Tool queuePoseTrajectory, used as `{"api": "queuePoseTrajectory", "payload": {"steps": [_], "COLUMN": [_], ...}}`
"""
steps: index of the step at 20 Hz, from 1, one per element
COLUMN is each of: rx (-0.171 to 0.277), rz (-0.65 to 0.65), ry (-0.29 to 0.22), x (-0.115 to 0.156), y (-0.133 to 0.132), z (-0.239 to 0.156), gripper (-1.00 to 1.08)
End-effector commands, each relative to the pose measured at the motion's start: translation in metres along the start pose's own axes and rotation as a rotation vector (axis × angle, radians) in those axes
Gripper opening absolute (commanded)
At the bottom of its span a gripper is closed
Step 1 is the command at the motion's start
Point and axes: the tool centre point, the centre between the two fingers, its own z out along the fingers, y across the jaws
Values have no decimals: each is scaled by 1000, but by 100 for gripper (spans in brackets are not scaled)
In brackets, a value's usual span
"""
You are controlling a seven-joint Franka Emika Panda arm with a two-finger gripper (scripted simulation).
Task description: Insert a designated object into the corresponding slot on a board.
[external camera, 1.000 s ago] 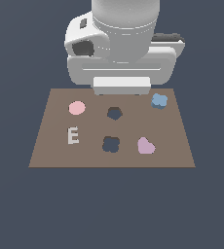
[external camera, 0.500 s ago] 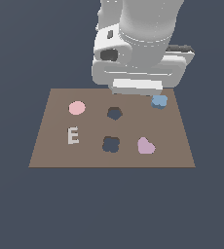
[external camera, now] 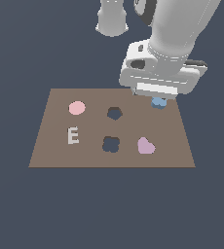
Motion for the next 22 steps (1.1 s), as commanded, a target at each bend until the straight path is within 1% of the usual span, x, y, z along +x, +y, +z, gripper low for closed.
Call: {"api": "queuePoseTrajectory", "payload": {"steps": [1, 6, 11, 18, 22], "rx": [1, 1, 1, 1, 1], "rz": [26, 60, 79, 80, 82], "ry": [2, 5, 6, 6, 6], "x": [-7, -17, -21, -22, -22], "y": [-13, -33, -44, -47, -47], "z": [10, 25, 33, 36, 47], "gripper": [100, 100, 100, 100, 100]}}
